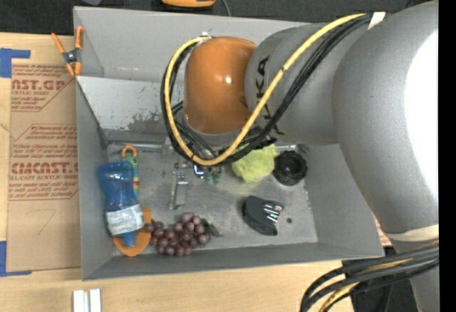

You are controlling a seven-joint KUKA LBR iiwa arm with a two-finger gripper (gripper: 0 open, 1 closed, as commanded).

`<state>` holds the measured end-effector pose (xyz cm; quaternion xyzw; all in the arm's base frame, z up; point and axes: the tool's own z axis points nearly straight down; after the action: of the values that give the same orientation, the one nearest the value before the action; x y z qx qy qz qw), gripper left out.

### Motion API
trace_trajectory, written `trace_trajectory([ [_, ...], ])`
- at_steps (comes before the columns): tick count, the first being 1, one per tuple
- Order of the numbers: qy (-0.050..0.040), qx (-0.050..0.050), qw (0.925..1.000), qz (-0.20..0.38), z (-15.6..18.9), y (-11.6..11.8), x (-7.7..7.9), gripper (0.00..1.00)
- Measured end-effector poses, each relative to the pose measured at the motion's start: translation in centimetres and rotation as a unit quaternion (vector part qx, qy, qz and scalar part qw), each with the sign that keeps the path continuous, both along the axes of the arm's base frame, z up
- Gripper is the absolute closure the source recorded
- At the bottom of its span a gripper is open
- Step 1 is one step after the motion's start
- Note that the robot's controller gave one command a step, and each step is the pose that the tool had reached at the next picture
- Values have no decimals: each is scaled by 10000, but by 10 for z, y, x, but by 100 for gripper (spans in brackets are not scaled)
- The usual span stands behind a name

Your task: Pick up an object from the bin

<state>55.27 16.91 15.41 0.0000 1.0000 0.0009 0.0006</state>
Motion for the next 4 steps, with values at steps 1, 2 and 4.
trace_trajectory([
  [1,0,0,10000,0,0,0,0,0],
  [2,17,-5,10000,-4,-42,-56,-9,0],
  [4,-20,2,9996,281,-84,-77,-29,0],
])
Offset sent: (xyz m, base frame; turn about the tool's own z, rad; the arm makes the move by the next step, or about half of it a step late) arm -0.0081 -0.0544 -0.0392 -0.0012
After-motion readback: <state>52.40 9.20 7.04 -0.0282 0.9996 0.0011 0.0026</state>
